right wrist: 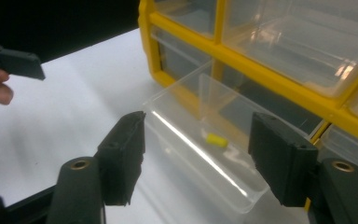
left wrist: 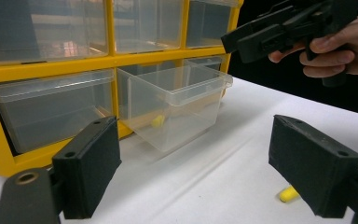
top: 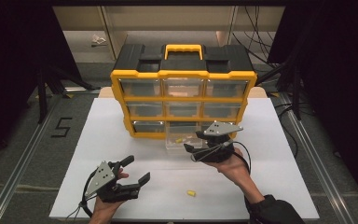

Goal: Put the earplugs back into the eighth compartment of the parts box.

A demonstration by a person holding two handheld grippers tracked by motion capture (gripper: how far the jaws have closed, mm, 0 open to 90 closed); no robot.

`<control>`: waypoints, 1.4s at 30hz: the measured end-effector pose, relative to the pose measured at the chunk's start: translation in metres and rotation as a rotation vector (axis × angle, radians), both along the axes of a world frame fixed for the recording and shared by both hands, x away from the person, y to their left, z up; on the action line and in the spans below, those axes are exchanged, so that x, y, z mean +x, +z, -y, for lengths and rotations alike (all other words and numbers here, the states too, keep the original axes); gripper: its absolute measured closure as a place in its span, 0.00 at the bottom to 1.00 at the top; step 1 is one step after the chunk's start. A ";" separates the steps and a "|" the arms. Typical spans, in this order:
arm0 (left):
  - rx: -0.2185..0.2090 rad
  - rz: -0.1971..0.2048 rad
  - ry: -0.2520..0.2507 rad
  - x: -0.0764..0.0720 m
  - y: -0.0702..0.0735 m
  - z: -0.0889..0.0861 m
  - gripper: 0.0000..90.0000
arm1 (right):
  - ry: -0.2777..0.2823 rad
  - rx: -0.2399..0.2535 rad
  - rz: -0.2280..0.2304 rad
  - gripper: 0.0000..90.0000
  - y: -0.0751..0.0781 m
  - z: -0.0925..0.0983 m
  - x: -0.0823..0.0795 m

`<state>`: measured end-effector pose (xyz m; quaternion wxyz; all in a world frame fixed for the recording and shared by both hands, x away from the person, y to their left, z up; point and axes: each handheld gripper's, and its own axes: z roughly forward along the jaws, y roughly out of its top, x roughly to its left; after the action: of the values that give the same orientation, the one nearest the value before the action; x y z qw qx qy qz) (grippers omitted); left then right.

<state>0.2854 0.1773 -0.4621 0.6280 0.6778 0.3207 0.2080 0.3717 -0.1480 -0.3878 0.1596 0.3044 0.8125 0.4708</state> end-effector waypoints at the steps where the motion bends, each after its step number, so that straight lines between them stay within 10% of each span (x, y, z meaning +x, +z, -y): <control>1: 0.001 0.001 0.000 0.000 0.000 0.000 0.18 | 0.004 -0.004 -0.003 0.40 0.000 0.000 -0.002; 24: 0.002 0.003 -0.003 -0.001 0.000 0.001 0.18 | 0.103 -0.104 -0.091 0.33 -0.019 -0.004 -0.024; 42: 0.003 0.003 -0.006 -0.001 0.000 0.001 0.18 | 0.225 -0.273 -0.182 0.33 -0.041 -0.020 -0.039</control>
<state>0.2848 0.1765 -0.4618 0.6280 0.6795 0.3173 0.2077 0.3329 -0.1284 -0.4289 0.0718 0.2287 0.9087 0.3417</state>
